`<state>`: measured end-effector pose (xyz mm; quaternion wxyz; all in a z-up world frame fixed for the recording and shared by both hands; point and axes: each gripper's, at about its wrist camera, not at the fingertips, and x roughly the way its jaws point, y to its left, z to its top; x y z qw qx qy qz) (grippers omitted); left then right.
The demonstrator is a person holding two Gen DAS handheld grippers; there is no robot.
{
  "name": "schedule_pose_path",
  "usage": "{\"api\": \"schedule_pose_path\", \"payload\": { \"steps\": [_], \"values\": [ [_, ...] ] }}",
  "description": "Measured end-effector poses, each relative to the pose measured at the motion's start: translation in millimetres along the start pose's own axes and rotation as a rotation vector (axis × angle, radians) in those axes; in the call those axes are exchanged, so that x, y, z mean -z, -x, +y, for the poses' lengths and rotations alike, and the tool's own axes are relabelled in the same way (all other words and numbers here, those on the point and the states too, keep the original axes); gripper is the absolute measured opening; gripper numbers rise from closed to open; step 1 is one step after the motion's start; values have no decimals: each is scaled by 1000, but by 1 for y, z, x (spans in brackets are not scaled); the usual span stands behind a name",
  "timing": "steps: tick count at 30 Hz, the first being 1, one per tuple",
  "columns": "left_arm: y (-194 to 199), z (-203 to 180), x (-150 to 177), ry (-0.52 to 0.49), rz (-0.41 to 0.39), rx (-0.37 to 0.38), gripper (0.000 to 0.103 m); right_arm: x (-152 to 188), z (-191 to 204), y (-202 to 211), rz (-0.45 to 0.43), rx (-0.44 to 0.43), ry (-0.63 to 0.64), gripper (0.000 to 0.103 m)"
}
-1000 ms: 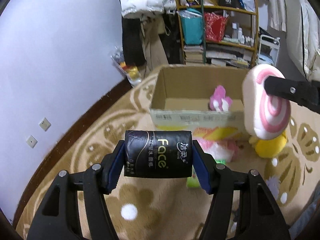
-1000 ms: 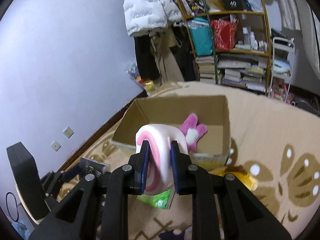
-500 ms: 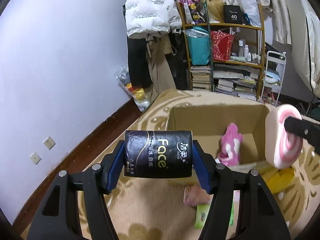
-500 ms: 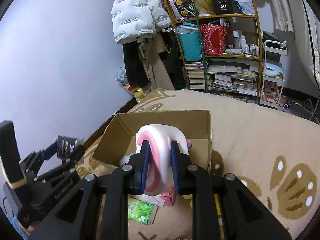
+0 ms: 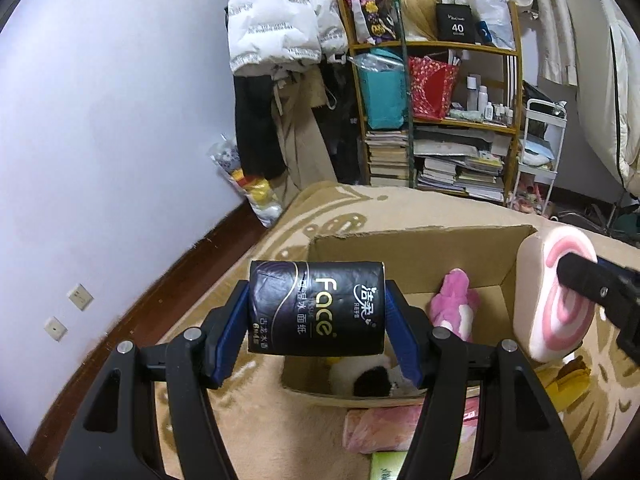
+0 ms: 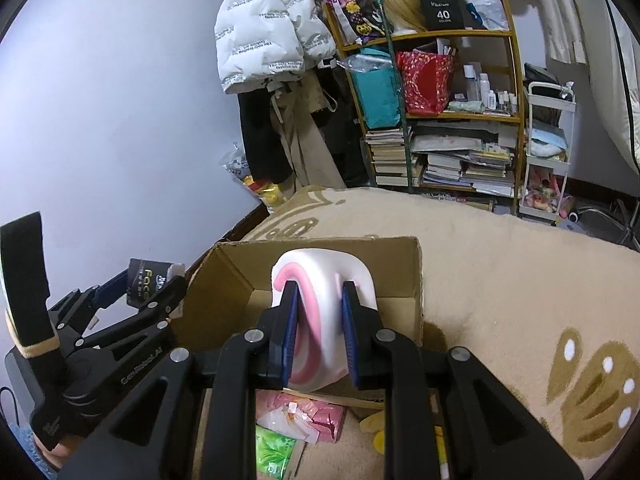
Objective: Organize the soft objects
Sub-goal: 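Lower the tissue pack and swirl cushion into the box and open both tools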
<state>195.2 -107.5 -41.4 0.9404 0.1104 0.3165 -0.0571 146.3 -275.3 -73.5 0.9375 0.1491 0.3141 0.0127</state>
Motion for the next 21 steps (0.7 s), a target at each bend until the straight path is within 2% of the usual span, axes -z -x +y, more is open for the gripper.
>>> {"api": "schedule_pose_path", "payload": {
  "steps": [9, 11, 18, 19, 21],
  "values": [
    [-15, -7, 7, 2, 45, 67, 64, 2, -3, -9, 27, -2, -10, 24],
    [-17, -8, 9, 4, 56, 73, 64, 3, -4, -11, 34, 2, -13, 27],
    [-20, -11, 12, -8, 83, 85, 64, 4, -8, -17, 59, -5, -32, 30],
    [-20, -11, 13, -9, 83, 82, 65, 4, -8, -17, 59, -3, -33, 30],
    [-20, -11, 13, -9, 82, 74, 78, 4, -9, -16, 57, 3, -36, 32]
  ]
}}
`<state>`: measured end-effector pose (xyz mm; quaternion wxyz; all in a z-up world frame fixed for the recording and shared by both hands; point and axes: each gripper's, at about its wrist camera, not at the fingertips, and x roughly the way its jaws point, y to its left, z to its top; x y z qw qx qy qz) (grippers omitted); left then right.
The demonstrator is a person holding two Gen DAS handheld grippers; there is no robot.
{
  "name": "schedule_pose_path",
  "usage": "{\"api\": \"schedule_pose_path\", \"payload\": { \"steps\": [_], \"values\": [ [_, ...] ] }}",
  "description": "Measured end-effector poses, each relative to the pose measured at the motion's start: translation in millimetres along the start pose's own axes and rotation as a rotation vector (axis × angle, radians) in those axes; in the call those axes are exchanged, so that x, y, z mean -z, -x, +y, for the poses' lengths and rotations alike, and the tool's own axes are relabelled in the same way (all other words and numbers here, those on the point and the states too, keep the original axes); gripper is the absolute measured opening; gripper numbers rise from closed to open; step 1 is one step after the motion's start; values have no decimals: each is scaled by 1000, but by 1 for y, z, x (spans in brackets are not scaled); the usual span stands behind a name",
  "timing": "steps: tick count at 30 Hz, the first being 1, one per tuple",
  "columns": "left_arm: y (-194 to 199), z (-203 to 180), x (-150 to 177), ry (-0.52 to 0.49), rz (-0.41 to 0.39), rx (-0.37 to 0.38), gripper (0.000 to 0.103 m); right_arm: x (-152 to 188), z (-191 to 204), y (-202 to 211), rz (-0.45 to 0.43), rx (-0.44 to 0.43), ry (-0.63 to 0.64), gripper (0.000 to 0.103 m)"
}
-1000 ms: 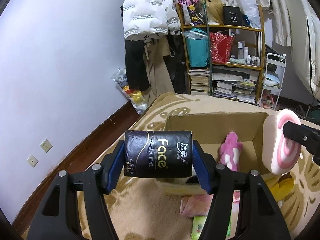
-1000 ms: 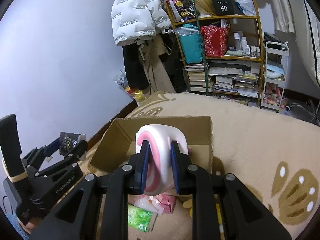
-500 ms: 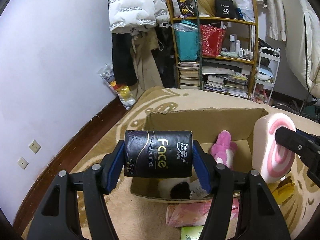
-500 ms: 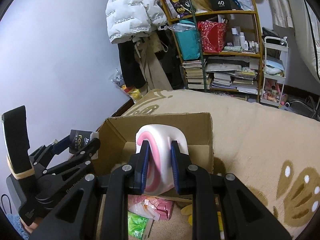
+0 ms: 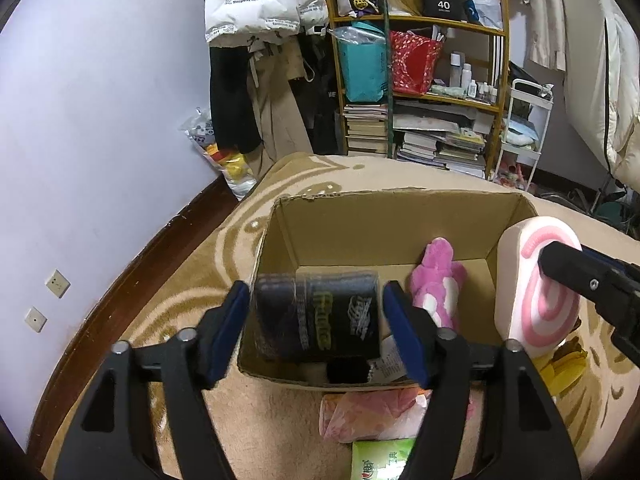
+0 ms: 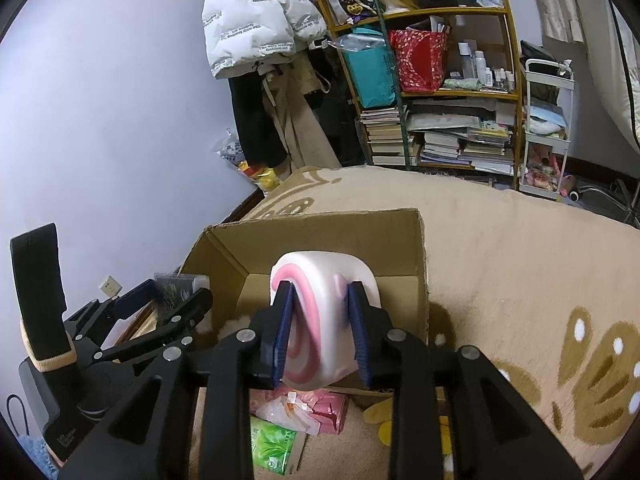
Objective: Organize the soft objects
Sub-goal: 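Lower the tissue pack and swirl cushion into the box and open both tools, then withdraw both tools from the box toward the remaining items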
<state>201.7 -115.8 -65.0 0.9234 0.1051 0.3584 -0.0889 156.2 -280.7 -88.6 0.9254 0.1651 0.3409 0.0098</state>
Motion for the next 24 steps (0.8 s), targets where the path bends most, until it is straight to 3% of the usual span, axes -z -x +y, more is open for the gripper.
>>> {"api": "schedule_pose_path", "payload": {
  "steps": [3, 6, 10, 12, 14, 19, 24],
  "values": [
    [3, 1, 0, 8, -9, 12, 81, 0, -2, 1, -3, 3, -9, 33],
    [3, 1, 1, -2, 2, 0, 82, -1, -4, 3, -11, 3, -22, 42],
    [5, 3, 4, -4, 14, -21, 83, -2, -7, 7, -19, 17, -55, 65],
    [7, 5, 4, 3, 20, -22, 90, -2, -10, 13, -25, 27, -86, 70],
    [12, 8, 5, 10, 13, -27, 94, -1, -14, 19, -25, 34, -127, 84],
    [24, 13, 7, 14, 10, -16, 95, 3, -20, 40, -53, 81, -172, 103],
    [37, 17, 14, 20, 21, -15, 98, 8, -21, 58, -55, 96, -190, 103]
  ]
}}
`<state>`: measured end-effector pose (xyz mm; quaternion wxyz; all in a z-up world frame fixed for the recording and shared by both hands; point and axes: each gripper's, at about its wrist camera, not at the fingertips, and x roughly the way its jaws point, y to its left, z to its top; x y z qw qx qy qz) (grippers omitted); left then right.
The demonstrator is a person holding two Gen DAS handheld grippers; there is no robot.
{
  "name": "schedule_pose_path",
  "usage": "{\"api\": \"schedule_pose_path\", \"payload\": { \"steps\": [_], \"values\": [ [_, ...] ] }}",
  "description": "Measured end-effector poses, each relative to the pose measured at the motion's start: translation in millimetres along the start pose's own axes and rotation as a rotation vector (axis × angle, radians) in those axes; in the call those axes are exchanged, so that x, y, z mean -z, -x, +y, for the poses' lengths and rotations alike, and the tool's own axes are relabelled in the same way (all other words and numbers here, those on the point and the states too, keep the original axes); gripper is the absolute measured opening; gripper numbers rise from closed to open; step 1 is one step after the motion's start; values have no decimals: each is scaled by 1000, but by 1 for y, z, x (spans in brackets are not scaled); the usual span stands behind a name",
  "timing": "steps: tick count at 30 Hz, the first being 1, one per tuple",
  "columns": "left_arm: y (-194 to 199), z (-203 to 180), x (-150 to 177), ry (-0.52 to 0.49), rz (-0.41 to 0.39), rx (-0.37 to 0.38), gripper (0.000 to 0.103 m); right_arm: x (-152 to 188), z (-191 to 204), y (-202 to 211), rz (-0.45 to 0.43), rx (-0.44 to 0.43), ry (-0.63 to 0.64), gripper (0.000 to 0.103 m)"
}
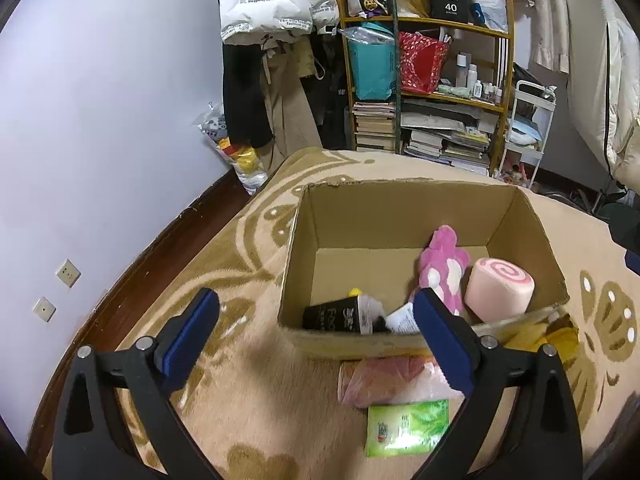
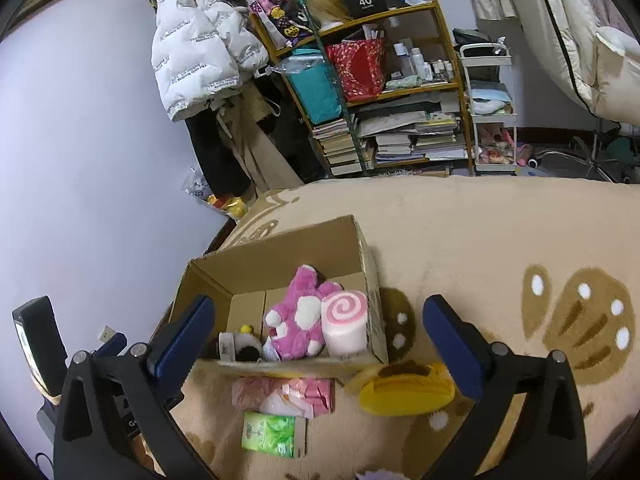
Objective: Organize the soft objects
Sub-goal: 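Withdraw both tools from the box toward the remaining items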
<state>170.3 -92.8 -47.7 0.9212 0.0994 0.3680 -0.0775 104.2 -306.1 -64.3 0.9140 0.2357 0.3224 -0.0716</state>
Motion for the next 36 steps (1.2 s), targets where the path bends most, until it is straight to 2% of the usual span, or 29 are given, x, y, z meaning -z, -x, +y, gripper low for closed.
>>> {"api": "schedule_pose_path", "payload": {
  "steps": [7, 20, 30, 36],
  "values": [
    [12, 6, 13, 24, 25, 24, 98, 16, -3, 16, 31, 30, -14, 103],
    [21, 8, 47, -12, 125, 57, 98, 47, -16, 33, 120, 116, -116, 103],
    [16, -1, 69, -51, 214, 87, 98, 75, -20, 22, 210, 148, -175, 103],
    [4, -3, 73, -51, 270, 122, 98, 87, -34, 11, 285, 147, -257, 102]
  ]
}}
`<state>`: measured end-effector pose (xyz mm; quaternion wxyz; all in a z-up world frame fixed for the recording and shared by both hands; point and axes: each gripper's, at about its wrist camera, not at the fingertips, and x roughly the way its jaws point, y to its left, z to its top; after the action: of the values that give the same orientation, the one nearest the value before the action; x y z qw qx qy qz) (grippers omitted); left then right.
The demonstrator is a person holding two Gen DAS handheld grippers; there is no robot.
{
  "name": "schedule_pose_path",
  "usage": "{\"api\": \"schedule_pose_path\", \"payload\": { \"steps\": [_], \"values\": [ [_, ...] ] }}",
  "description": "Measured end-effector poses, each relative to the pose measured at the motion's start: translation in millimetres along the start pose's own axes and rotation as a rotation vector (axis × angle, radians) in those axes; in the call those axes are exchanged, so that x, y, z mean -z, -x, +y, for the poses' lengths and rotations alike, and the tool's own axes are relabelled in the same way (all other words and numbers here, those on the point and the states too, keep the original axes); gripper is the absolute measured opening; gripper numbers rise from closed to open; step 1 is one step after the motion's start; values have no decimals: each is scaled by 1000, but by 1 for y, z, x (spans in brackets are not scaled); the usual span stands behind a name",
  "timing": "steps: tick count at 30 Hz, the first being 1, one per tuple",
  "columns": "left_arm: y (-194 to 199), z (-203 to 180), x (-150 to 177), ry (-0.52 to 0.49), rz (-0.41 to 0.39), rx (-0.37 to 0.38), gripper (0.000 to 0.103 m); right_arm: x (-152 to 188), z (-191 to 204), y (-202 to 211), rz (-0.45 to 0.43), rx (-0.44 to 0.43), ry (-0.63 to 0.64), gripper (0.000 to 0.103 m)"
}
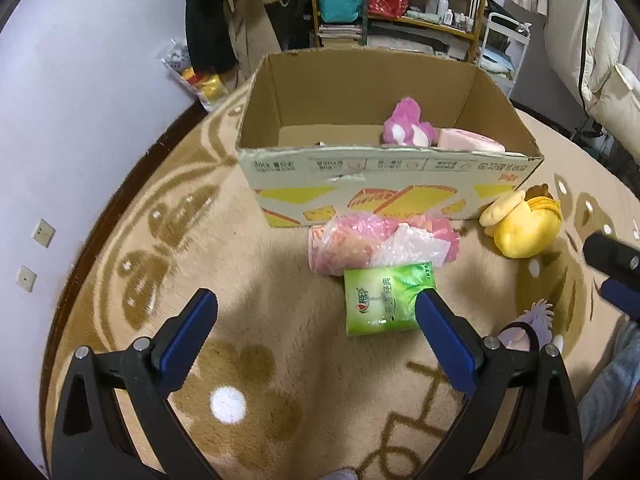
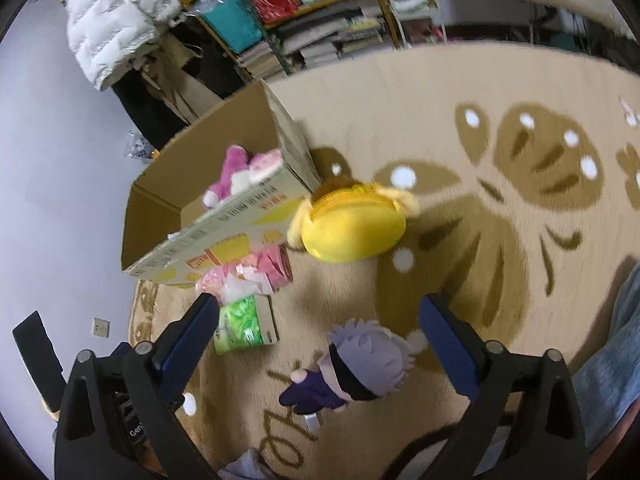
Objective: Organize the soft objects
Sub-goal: 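Withdraw both tools from the box toward the remaining items, then grasp the white-haired doll with the right tool while the left tool grasps the green tissue pack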
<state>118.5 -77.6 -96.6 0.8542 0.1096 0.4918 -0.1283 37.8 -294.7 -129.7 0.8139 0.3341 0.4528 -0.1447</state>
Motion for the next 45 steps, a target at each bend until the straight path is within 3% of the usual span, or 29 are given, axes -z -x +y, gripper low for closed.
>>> {"api": "schedule_pose_path", "payload": {
  "steps": [9, 13, 20, 24, 37, 40, 45],
  "values": [
    [-18, -5, -1, -8, 44, 36, 98, 11, -16, -30, 131, 17, -87, 100],
    [-26, -15, 1, -31, 62, 48, 98, 14, -16, -40, 159, 45, -78, 89],
    [-42, -34, 5, -78, 106, 67, 98, 20, -23, -58, 224, 77, -126, 89],
    [-50, -40, 4, -81, 123, 73, 98, 24, -33, -67, 271, 50, -209, 89],
    [-80, -45, -2, -60, 189, 94, 98, 27, -34, -82, 290, 108, -216, 87],
    [-86, -44, 0, -52, 201, 98, 98, 28, -35, -84, 302, 103, -223, 79],
    [-99, -41, -3, -37, 218, 106, 98, 26, -36, -91, 320, 97, -233, 75]
  ]
}}
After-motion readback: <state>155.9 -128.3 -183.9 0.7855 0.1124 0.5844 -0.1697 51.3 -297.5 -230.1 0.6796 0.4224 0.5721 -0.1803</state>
